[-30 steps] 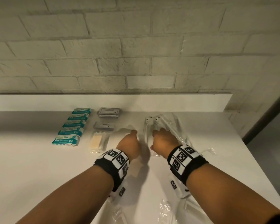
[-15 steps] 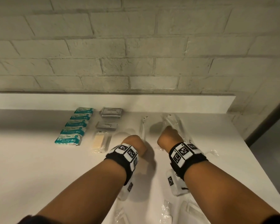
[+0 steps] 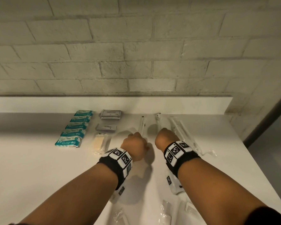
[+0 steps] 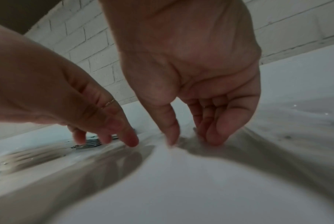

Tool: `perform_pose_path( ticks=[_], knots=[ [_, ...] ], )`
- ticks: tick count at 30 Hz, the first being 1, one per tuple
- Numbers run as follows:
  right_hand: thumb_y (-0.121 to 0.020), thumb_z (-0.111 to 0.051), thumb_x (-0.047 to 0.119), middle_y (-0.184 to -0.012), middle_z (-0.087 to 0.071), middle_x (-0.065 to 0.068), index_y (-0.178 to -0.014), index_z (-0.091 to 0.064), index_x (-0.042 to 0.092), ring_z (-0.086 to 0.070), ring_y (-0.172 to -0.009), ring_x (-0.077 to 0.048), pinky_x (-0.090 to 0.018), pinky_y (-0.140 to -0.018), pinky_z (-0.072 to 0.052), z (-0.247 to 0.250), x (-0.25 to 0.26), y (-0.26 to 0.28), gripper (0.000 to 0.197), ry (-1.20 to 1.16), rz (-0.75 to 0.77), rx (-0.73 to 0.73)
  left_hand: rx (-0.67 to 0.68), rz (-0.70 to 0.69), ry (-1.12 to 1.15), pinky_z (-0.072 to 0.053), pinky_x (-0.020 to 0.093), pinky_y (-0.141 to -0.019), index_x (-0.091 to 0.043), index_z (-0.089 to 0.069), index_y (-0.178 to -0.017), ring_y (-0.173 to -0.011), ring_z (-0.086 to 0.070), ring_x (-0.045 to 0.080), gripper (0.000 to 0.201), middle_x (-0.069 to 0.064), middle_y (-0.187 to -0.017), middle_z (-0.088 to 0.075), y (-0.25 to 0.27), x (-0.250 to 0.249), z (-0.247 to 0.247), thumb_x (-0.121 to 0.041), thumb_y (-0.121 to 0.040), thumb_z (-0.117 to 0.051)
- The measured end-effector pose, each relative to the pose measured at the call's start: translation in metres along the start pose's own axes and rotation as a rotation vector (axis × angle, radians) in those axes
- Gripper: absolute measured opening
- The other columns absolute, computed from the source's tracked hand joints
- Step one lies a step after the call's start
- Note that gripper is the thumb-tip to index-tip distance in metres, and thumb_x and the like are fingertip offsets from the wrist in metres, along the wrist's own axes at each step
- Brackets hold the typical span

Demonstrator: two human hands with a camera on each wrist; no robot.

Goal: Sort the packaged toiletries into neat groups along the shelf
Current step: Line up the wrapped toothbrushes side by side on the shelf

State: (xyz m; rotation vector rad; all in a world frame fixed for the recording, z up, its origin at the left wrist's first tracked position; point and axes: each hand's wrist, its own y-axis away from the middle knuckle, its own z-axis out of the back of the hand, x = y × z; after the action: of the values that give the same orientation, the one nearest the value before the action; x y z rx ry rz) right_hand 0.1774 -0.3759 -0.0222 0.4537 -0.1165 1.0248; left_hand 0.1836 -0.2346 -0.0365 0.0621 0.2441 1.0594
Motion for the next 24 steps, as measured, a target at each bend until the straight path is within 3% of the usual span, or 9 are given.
perform_pose_path(
  ticks=[3, 5, 8, 12, 16, 17, 19, 21, 24],
  knots=[
    [-0.090, -0.046, 0.006, -0.126, -0.058, -0.015, -0.129, -0.042, 0.003, -0.059, -0.114, -0.032, -0.035, -0.085, -0.049, 0.004, 0.002, 0.000, 0.039, -0.088, 0.023, 0.003, 0.008, -0.008, 0.071, -0.043, 0.037, -0.095, -0.013, -0.059, -0.119, -0.115, -0.050, 0.031, 0.037, 0.010, -0.123, -0.053, 0.000, 0.006, 0.000, -0.032, -0.091, -0.044],
    [-0.089, -0.047, 0.003, -0.122, -0.059, -0.019, -0.128, -0.040, -0.001, -0.060, -0.110, -0.033, -0.035, -0.082, -0.050, 0.006, 0.002, -0.002, 0.040, -0.174, 0.060, 0.024, 0.040, -0.017, 0.082, -0.043, 0.034, -0.090, -0.006, -0.060, -0.111, -0.110, -0.054, 0.032, 0.032, 0.014, -0.117, -0.057, -0.001, 0.009, 0.002, -0.026, -0.092, -0.043],
    [-0.088, -0.050, 0.002, -0.120, -0.060, -0.019, -0.125, -0.041, -0.004, -0.061, -0.107, -0.035, -0.034, -0.079, -0.050, 0.009, -0.002, -0.003, 0.039, -0.242, 0.081, 0.020, 0.073, -0.031, 0.072, -0.045, 0.035, -0.090, -0.003, -0.060, -0.106, -0.107, -0.055, 0.031, 0.025, 0.014, -0.114, -0.058, 0.000, 0.012, 0.005, -0.013, -0.089, -0.044],
    [-0.088, -0.046, 0.002, -0.124, -0.055, -0.021, -0.124, -0.046, 0.001, -0.059, -0.109, -0.036, -0.034, -0.083, -0.048, 0.018, -0.009, -0.002, 0.037, -0.160, 0.117, -0.106, 0.094, -0.051, 0.057, -0.046, 0.035, -0.093, -0.007, -0.062, -0.106, -0.111, -0.055, 0.029, 0.026, 0.011, -0.116, -0.058, -0.001, 0.016, 0.003, -0.013, -0.085, -0.048],
    [-0.088, -0.044, 0.005, -0.120, -0.049, -0.017, -0.122, -0.055, 0.007, -0.056, -0.102, -0.035, -0.036, -0.080, -0.045, 0.024, -0.011, 0.016, 0.035, 0.291, 0.400, -0.330, 0.084, -0.038, 0.041, -0.045, 0.032, -0.093, -0.010, -0.063, -0.113, -0.112, -0.055, 0.030, 0.031, 0.009, -0.122, -0.053, -0.002, 0.015, 0.000, -0.014, -0.086, -0.049],
    [-0.088, -0.044, 0.006, -0.117, -0.052, -0.014, -0.119, -0.058, 0.010, -0.056, -0.101, -0.033, -0.035, -0.079, -0.043, 0.020, -0.010, 0.022, 0.034, 0.432, 0.526, -0.340, 0.081, -0.045, 0.031, -0.045, 0.032, -0.092, -0.010, -0.063, -0.113, -0.110, -0.055, 0.030, 0.030, 0.010, -0.122, -0.054, -0.003, 0.015, -0.001, -0.015, -0.087, -0.049],
    [-0.089, -0.046, 0.009, -0.115, -0.056, -0.008, -0.116, -0.063, 0.018, -0.054, -0.104, -0.030, -0.036, -0.084, -0.041, 0.011, -0.009, 0.032, 0.033, 0.536, 0.730, -0.209, 0.072, -0.066, 0.030, -0.047, 0.034, -0.089, -0.009, -0.064, -0.109, -0.105, -0.057, 0.030, 0.027, 0.011, -0.118, -0.056, -0.003, 0.016, -0.002, -0.016, -0.089, -0.047],
    [-0.089, -0.049, 0.015, -0.117, -0.056, -0.006, -0.117, -0.064, 0.021, -0.052, -0.107, -0.028, -0.037, -0.088, -0.041, 0.007, -0.006, 0.038, 0.032, 0.463, 0.725, -0.124, 0.065, -0.081, 0.050, -0.048, 0.035, -0.089, -0.007, -0.064, -0.107, -0.104, -0.058, 0.028, 0.026, 0.010, -0.115, -0.058, -0.004, 0.017, -0.001, -0.015, -0.090, -0.046],
    [-0.089, -0.050, 0.020, -0.124, -0.055, -0.010, -0.127, -0.055, 0.014, -0.054, -0.112, -0.030, -0.038, -0.094, -0.045, 0.007, -0.002, 0.034, 0.039, 0.307, 0.516, -0.133, 0.068, -0.081, 0.084, -0.047, 0.038, -0.095, -0.007, -0.061, -0.116, -0.112, -0.057, 0.030, 0.033, 0.010, -0.124, -0.056, -0.001, 0.019, 0.001, -0.013, -0.087, -0.048]
  ],
)
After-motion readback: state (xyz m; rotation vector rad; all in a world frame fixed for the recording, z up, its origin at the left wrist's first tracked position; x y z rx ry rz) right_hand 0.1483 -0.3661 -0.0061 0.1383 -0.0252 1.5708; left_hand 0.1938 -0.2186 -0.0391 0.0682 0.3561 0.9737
